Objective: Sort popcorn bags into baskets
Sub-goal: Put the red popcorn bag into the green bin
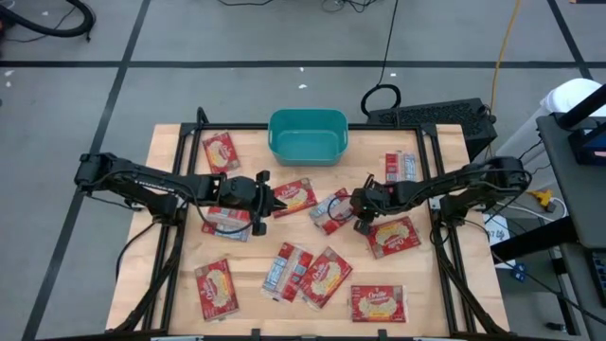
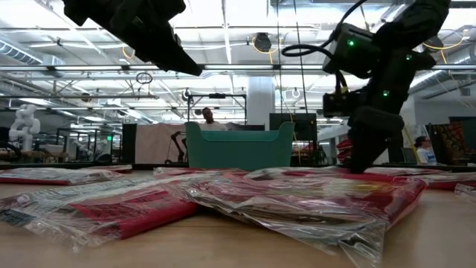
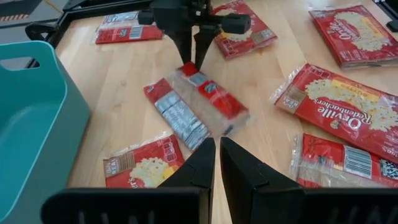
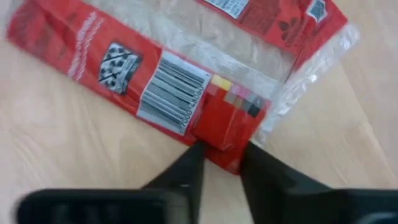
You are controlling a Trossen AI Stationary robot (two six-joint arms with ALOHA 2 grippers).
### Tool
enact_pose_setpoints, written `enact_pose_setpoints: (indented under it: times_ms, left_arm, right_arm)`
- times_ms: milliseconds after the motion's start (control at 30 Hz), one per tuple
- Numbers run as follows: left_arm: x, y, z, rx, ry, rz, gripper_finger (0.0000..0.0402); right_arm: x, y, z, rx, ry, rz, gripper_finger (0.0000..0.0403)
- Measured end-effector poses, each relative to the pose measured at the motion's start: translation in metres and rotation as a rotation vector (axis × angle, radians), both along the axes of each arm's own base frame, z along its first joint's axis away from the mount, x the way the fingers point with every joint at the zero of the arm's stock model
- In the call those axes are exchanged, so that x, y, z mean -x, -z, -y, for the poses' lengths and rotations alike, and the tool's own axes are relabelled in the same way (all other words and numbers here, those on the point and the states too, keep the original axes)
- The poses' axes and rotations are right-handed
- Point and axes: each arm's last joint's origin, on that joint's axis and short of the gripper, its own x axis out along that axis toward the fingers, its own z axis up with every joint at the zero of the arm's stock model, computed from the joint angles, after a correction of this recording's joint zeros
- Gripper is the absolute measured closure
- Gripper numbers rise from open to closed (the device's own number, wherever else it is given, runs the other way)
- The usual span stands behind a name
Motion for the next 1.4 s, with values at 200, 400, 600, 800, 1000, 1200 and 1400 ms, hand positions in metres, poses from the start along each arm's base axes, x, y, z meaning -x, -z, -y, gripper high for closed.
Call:
enact_pose_setpoints:
  times_ms: [200,400,600,800,1000,1200,1400]
  left_arm:
    - [0.000,0.000,0.000,-0.001,-0.003,-0.001,0.0371]
    - [-0.001,0.002,-0.001,-0.029,-0.027,-0.007,0.0371]
    - [0.001,0.015,-0.008,-0.138,-0.170,-0.050,0.0371]
    - [0.001,0.027,-0.010,-0.077,-0.197,-0.080,0.0357]
    - [-0.012,0.045,-0.010,0.052,-0.161,-0.100,0.0265]
    - [-0.027,0.063,-0.009,0.129,-0.186,-0.078,0.0174]
    - [-0.030,0.070,-0.015,0.187,-0.331,-0.063,0.0137]
  right_arm:
    - [-0.010,-0.010,-0.002,0.005,-0.020,0.155,0.0391]
    - [-0.016,-0.030,-0.002,0.048,-0.035,0.320,0.0400]
    - [-0.019,-0.043,-0.004,0.138,-0.079,0.409,0.0402]
    - [-0.026,-0.050,-0.005,0.255,-0.151,0.486,0.0403]
    - [-0.032,-0.059,-0.007,0.381,-0.284,0.561,0.0403]
    - [-0.038,-0.070,-0.012,0.502,-0.389,0.665,0.0403]
    - [-0.039,-0.072,-0.016,0.549,-0.444,0.678,0.0403]
